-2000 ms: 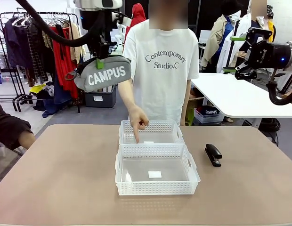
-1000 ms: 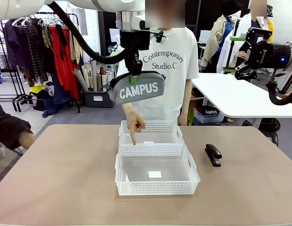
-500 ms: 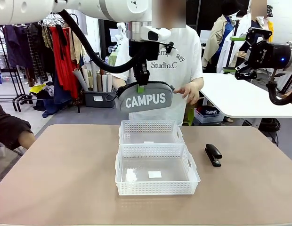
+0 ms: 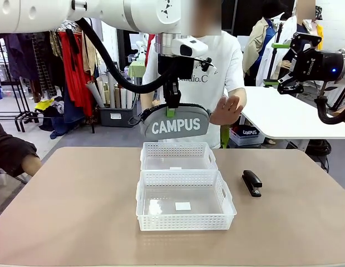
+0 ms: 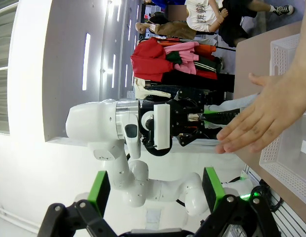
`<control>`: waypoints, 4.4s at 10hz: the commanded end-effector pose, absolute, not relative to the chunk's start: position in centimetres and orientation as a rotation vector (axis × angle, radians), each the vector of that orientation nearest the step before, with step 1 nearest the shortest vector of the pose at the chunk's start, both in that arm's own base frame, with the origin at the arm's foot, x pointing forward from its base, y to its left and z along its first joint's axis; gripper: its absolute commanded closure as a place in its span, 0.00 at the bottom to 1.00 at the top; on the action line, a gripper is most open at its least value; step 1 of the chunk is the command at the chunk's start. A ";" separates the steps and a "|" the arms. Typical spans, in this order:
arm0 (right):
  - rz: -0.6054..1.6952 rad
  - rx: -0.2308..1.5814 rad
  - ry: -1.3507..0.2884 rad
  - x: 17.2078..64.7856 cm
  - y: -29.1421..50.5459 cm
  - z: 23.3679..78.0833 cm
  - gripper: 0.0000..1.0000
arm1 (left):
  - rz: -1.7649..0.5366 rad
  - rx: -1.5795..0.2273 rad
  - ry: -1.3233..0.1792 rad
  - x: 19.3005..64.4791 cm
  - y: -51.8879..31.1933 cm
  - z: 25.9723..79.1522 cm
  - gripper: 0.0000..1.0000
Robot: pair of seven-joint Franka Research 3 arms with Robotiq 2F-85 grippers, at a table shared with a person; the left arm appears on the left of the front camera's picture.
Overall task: Distribute items into two baskets.
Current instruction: Move the picked Pencil pouch towards the Organizing basket indicated by the person, stopping as directed, then place the picked Pencil pouch into the Organizing basket as instructed by the person.
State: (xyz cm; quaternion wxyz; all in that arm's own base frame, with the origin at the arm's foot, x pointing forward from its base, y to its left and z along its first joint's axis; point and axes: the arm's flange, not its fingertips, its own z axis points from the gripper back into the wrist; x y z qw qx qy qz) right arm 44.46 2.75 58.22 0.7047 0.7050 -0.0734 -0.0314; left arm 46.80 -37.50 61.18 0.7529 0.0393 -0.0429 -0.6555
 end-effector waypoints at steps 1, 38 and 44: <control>-0.070 1.571 -0.168 44.4 2.7 58.4 0.00 | -1.430 0.086 -0.095 46.8 -37.5 61.2 1.00; -0.070 1.571 -0.168 44.4 2.7 58.4 0.00 | -1.432 0.094 -0.089 45.5 -37.6 60.8 1.00; -0.070 1.571 -0.168 44.4 2.7 58.4 0.00 | -1.434 0.088 -0.086 41.6 -37.2 56.8 1.00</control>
